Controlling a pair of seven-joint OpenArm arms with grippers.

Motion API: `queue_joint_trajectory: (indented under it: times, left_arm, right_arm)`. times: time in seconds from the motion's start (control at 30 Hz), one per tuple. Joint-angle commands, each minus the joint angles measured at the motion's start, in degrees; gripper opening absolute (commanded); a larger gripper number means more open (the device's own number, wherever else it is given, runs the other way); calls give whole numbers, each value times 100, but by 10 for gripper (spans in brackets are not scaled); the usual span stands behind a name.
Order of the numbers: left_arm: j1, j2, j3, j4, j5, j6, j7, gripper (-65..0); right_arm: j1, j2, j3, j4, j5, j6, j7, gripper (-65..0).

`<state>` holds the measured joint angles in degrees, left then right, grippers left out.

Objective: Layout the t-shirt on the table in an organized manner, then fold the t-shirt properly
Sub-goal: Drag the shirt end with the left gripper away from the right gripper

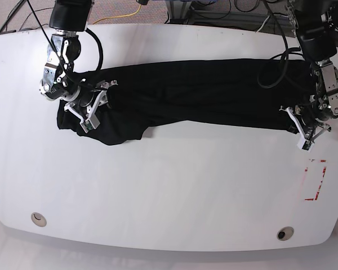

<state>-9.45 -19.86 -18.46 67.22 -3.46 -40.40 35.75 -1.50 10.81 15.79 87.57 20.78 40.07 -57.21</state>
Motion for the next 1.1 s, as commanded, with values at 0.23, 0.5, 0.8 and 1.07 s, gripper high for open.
queue_joint_trajectory:
  times: [0.23, 0.5, 0.8, 1.07]
  left_arm:
    - [290, -137, -110, 1528, -62, 40, -71, -646]
    - [642, -137, -110, 2487, -62, 40, 148, -646]
    - [1301, -137, -110, 3515, -45, 40, 245, -646]
    - [2013, -137, -383, 4183, -62, 40, 333, -646]
  right_arm:
    - [31, 66, 16, 21, -104, -7, -138, -457]
    - [31, 66, 16, 21, -104, -7, -138, -457]
    - [31, 66, 16, 21, -104, -7, -138, -457]
    - [31, 58, 16, 21, -104, -7, -138, -457]
